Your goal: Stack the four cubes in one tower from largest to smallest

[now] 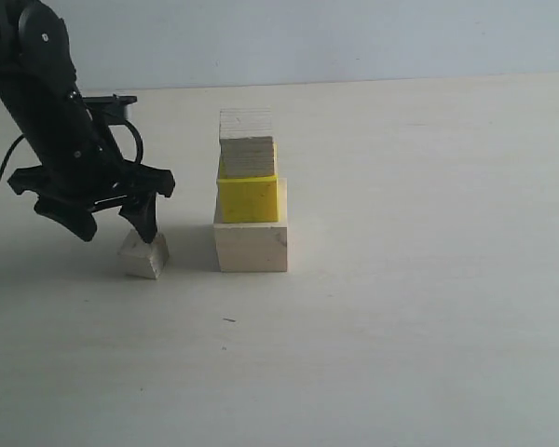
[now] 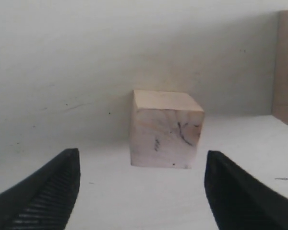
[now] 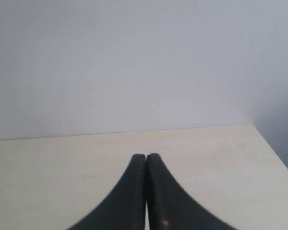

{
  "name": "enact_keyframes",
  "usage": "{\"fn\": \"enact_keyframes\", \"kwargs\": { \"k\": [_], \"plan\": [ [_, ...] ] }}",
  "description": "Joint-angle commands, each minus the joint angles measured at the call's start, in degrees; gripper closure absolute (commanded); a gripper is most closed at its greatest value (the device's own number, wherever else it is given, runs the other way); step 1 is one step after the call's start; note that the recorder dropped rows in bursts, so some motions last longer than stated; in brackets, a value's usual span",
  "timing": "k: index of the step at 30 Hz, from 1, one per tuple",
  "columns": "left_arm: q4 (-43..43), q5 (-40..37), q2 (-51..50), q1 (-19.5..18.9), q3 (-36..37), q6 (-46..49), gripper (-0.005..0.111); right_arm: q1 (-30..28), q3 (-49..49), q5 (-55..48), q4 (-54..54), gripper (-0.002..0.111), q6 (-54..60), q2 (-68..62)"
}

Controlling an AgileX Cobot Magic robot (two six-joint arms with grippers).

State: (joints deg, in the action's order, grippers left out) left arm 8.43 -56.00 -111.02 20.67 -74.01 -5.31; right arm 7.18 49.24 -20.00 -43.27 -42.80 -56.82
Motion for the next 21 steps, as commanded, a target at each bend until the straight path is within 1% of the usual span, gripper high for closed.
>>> {"fn": "enact_keyframes", "kwargs": {
  "k": [1,21],
  "plan": [
    [4.7,1.4,-0.8,0.0,0.1,3.6,0.037,-0.3,-0.3,-0.1,-2.4,0.108,-2.4,0.1],
    [5.8,3.9,-6.3,0.0,0.1,6.4,0.037,-0.3,-0.3,0.4,-2.4,0.108,-2.3,0.1]
  ]
}}
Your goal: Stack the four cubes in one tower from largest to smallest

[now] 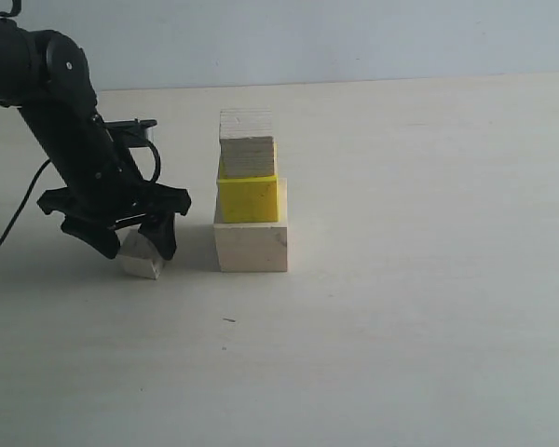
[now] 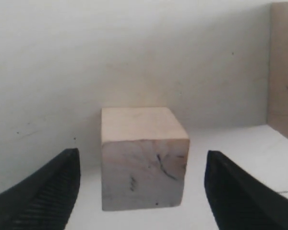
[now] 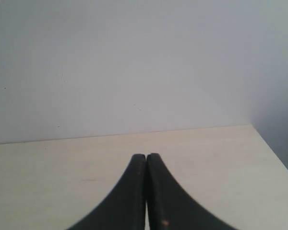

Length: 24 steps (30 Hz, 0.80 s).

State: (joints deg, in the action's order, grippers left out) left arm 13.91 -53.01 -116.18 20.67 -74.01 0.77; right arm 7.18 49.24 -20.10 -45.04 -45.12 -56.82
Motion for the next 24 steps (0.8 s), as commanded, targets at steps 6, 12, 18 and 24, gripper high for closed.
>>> {"fn": "enact_keyframes", "kwargs": {
  "k": [6,12,18,24],
  "plan": [
    [0.4,2.7,-1.5,0.0,0.1,0.5,0.042,-0.3,-0.3,0.9,-0.6,0.108,-0.1,0.1],
    [0.4,2.8,-1.5,0.0,0.1,1.3,0.093,-0.3,-0.3,1.2,-0.6,0.108,-0.1,0.1],
    [0.2,0.3,0.1,0.0,0.0,5.4,0.107,-0.3,-0.3,1.8,0.0,0.108,-0.1,0.1],
    [-0.1,-2.2,6.7,-1.7,0.0,9.8,0.107,-0.2,-0.3,1.8,0.0,0.108,-0.1,0.1]
  ]
}}
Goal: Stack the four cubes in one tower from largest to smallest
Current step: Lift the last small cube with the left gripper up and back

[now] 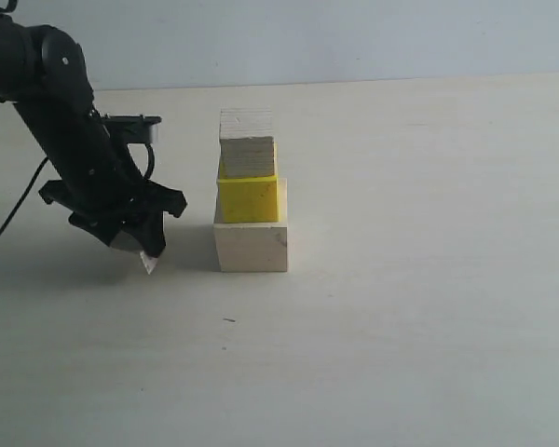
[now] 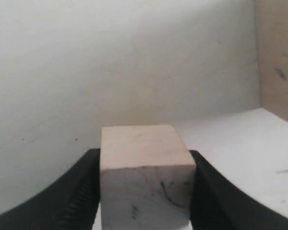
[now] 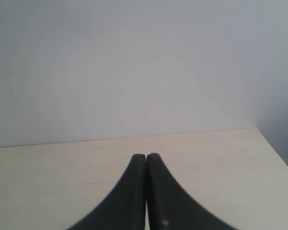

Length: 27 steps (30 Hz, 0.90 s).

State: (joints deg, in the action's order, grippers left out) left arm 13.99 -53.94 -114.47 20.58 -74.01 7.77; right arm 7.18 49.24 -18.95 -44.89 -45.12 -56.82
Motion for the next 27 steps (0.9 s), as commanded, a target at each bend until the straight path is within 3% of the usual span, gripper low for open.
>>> {"fn": "enact_keyframes", "kwargs": {
  "k": [1,5,9,10,13,14,18,21,27],
  "plan": [
    [-0.2,-1.2,6.3,-2.2,0.0,3.3,0.107,-0.2,-0.3,0.6,-0.2,0.108,-0.1,0.1],
    [2.8,-1.0,13.0,-6.3,0.0,9.5,0.107,-0.2,-0.3,0.6,-0.1,0.108,-0.1,0.1],
    [16.8,-1.7,19.4,-12.9,0.0,24.2,0.107,-0.2,-0.3,0.6,1.2,0.108,-0.1,0.1],
    [27.9,-4.0,21.6,-16.9,0.1,35.2,0.107,-0.2,-0.3,0.6,1.3,0.108,0.0,0.1],
    [50.4,-14.9,24.4,-24.4,2.8,60.6,0.107,-0.2,-0.3,0.6,1.3,0.108,0.0,0.1],
    [59.6,-16.0,24.5,-27.2,5.1,73.7,0.107,-0.2,-0.3,0.6,1.3,0.108,0.0,0.1],
    [67.8,-16.0,24.5,-28.3,13.5,88.1,0.107,-0.2,-0.3,1.1,1.9,0.108,0.0,0.1],
    [70.8,-16.0,24.5,-27.8,15.5,90.5,0.107,-0.2,-0.3,1.6,2.9,0.108,0.0,0.1],
    [76.4,-16.0,24.4,-20.6,15.4,93.8,0.107,-0.2,-0.3,2.3,4.0,0.108,0.1,0.1]
  ]
}}
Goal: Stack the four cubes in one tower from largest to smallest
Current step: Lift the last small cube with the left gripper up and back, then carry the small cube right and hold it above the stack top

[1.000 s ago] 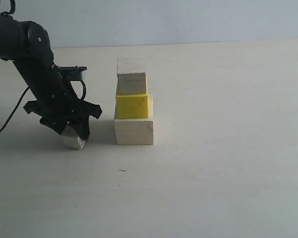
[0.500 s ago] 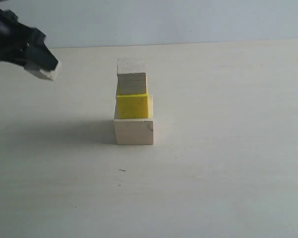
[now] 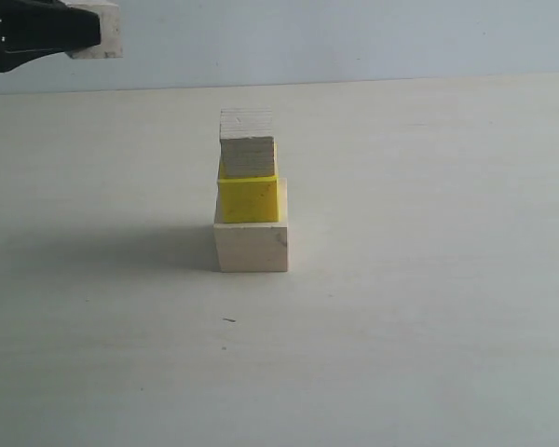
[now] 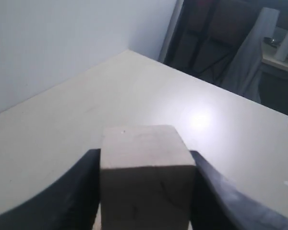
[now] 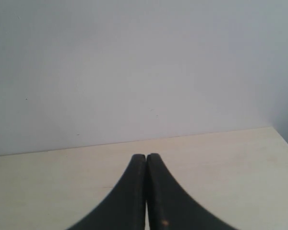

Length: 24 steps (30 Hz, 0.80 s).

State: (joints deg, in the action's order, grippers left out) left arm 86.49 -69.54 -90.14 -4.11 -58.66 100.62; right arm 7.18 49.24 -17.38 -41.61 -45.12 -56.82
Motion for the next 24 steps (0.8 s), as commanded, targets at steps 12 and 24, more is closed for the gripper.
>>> {"fn": "enact_keyframes", "kwargs": {
  "k": [12,24],
  "plan": [
    [7.1,-0.4,-9.2,8.8,-2.7,19.0,0.107,-0.2,-0.3,0.7,1.1,0.108,0.6,0.1],
    [1.5,-0.4,-18.4,14.0,-14.2,18.0,0.107,-0.2,-0.3,0.7,1.1,0.108,0.6,0.1]
  ]
}}
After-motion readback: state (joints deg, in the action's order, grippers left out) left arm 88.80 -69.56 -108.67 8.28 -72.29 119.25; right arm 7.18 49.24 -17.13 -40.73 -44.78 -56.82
